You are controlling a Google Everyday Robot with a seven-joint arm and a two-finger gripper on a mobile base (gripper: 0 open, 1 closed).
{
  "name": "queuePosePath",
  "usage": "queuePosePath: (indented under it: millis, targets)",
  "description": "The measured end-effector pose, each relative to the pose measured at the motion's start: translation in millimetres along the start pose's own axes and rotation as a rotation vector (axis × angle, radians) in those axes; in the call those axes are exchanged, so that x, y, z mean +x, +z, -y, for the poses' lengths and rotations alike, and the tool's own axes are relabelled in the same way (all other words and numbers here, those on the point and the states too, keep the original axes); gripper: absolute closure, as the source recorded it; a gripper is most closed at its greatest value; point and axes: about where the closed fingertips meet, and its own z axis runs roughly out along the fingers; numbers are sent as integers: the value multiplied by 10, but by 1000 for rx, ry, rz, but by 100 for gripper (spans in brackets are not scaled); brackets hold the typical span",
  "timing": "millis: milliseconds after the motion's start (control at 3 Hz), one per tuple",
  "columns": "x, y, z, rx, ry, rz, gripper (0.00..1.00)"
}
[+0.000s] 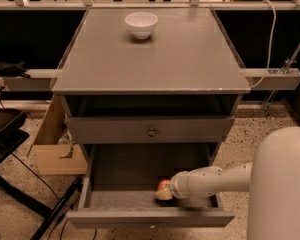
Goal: Pick apple from middle drawer and place on counter
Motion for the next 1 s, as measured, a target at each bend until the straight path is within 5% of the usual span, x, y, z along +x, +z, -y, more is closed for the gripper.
queuePosePath:
  millis: [333,667,1000]
  targets:
    - [-96,-155,-78,-19,-46,-14,89]
    - [-647,-823,-307,-38,-214,8,100]
    - [-1881,-1847,-436,1,-370,128,100]
